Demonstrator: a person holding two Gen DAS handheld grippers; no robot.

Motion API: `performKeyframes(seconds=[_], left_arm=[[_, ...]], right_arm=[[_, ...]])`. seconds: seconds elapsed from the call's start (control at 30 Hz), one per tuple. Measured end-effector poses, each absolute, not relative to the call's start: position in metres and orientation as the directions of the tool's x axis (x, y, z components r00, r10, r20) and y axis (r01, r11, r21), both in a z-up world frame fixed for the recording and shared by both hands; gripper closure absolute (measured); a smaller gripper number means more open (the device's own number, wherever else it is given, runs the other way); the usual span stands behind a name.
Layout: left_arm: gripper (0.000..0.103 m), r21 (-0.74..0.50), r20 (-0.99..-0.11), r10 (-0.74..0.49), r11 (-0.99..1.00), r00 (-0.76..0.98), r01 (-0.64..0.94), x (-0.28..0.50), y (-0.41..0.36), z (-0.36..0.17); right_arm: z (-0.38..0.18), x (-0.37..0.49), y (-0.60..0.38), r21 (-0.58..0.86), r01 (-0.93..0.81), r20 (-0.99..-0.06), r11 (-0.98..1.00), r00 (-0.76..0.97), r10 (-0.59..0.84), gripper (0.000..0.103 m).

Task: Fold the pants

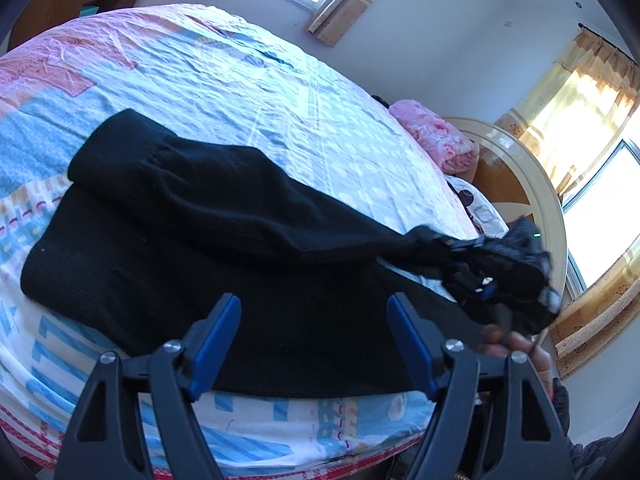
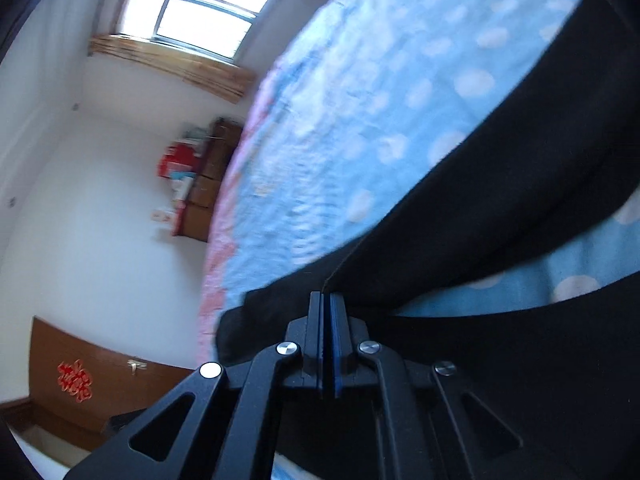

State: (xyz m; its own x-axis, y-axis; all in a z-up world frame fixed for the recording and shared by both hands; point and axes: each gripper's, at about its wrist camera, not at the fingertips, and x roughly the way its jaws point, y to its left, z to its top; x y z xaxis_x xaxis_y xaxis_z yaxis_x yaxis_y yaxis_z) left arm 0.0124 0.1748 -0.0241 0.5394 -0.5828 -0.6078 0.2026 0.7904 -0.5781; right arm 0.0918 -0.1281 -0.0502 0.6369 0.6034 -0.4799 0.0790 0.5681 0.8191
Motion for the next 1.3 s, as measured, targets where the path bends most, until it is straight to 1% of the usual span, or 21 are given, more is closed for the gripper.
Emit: performKeyframes(seconds=[0.03,0.07,0.1,0.17,0.2,0.23,0.3,0.33,0.37,0.43,0.5,0.67,0.7,0.73,0.77,0.8,0.87,0.97,1.03,1.13,1.3], left_arm=[[0.025,-0.575,-0.61,-0.581,0.792,0.539,0.203,0.012,0.174,-0.025],[0.025,-0.571,-0.613,-0.578,0.795,0.539,0.204,0.013,0.174,-0.025],[0.025,-0.57,-0.613,-0.577,0.796,0.54,0.203,0.013,0.175,-0.025],[0.025,-0.578,-0.61,-0.58,0.792,0.539,0.197,0.014,0.175,-0.026],[0.025,-0.582,-0.611,-0.582,0.79,0.537,0.194,0.015,0.175,-0.027],[0.025,-0.584,-0.612,-0.583,0.789,0.534,0.192,0.016,0.174,-0.027],[0.025,-0.58,-0.613,-0.582,0.791,0.534,0.196,0.016,0.174,-0.027],[0.025,-0.574,-0.613,-0.579,0.794,0.537,0.201,0.016,0.175,-0.025],[0.025,-0.571,-0.61,-0.578,0.795,0.541,0.205,0.014,0.176,-0.024],[0.025,-0.574,-0.604,-0.579,0.793,0.548,0.206,0.012,0.177,-0.022],[0.025,-0.584,-0.599,-0.583,0.787,0.549,0.198,0.013,0.18,-0.024],[0.025,-0.6,-0.608,-0.593,0.778,0.528,0.183,0.014,0.178,-0.03],[0.025,-0.6,-0.608,-0.596,0.778,0.525,0.188,0.013,0.176,-0.029],[0.025,-0.597,-0.608,-0.596,0.779,0.525,0.193,0.012,0.175,-0.028],[0.025,-0.592,-0.607,-0.595,0.781,0.527,0.2,0.01,0.174,-0.026],[0.025,-0.59,-0.605,-0.597,0.78,0.527,0.206,0.009,0.173,-0.025],[0.025,-0.609,-0.586,-0.616,0.763,0.527,0.216,0.01,0.174,-0.025],[0.025,-0.682,-0.539,-0.668,0.704,0.513,0.198,0.015,0.175,-0.028],[0.025,-0.732,-0.501,-0.703,0.655,0.504,0.185,0.018,0.176,-0.031],[0.025,-0.77,-0.434,-0.726,0.606,0.533,0.198,0.021,0.178,-0.026],[0.025,-0.796,-0.379,-0.694,0.582,0.612,0.166,0.024,0.186,-0.026]], right_arm=[[-0.041,0.088,-0.127,0.826,0.039,-0.45,0.562,0.645,0.618,0.1],[-0.037,0.086,-0.127,0.822,0.026,-0.452,0.569,0.638,0.623,0.1],[-0.035,0.084,-0.127,0.821,0.025,-0.457,0.571,0.627,0.63,0.096],[-0.04,0.081,-0.126,0.83,0.053,-0.466,0.555,0.611,0.64,0.096],[-0.043,0.081,-0.125,0.832,0.062,-0.475,0.552,0.595,0.649,0.092],[-0.047,0.081,-0.122,0.84,0.054,-0.467,0.54,0.576,0.67,0.086],[-0.052,0.082,-0.116,0.84,0.053,-0.47,0.54,0.567,0.676,0.04],[-0.054,0.083,-0.112,0.839,0.055,-0.468,0.541,0.578,0.668,0.034],[-0.055,0.083,-0.111,0.838,0.057,-0.468,0.542,0.586,0.662,0.032],[-0.058,0.085,-0.11,0.828,0.068,-0.484,0.557,0.588,0.648,0.032],[-0.06,0.087,-0.116,0.807,0.111,-0.515,0.58,0.612,0.6,0.032],[-0.069,0.109,-0.107,0.774,0.136,-0.567,0.619,0.583,0.581,0.032],[-0.071,0.114,-0.102,0.76,0.141,-0.584,0.634,0.577,0.571,0.034],[-0.068,0.114,-0.101,0.744,0.14,-0.593,0.653,0.588,0.55,0.042],[-0.066,0.117,-0.098,0.734,0.13,-0.599,0.666,0.585,0.546,0.079],[-0.065,0.119,-0.095,0.745,0.114,-0.589,0.658,0.576,0.567,0.098],[-0.057,0.112,-0.101,0.775,0.087,-0.543,0.625,0.599,0.589,0.098],[-0.033,0.099,-0.105,0.844,-0.019,-0.399,0.537,0.647,0.65,0.098],[-0.015,0.093,-0.104,0.857,-0.074,-0.342,0.509,0.659,0.671,0.098],[-0.002,0.09,-0.1,0.862,-0.114,-0.31,0.494,0.652,0.692,0.098],[-0.001,0.083,-0.095,0.876,-0.143,-0.274,0.461,0.638,0.719,0.098]])
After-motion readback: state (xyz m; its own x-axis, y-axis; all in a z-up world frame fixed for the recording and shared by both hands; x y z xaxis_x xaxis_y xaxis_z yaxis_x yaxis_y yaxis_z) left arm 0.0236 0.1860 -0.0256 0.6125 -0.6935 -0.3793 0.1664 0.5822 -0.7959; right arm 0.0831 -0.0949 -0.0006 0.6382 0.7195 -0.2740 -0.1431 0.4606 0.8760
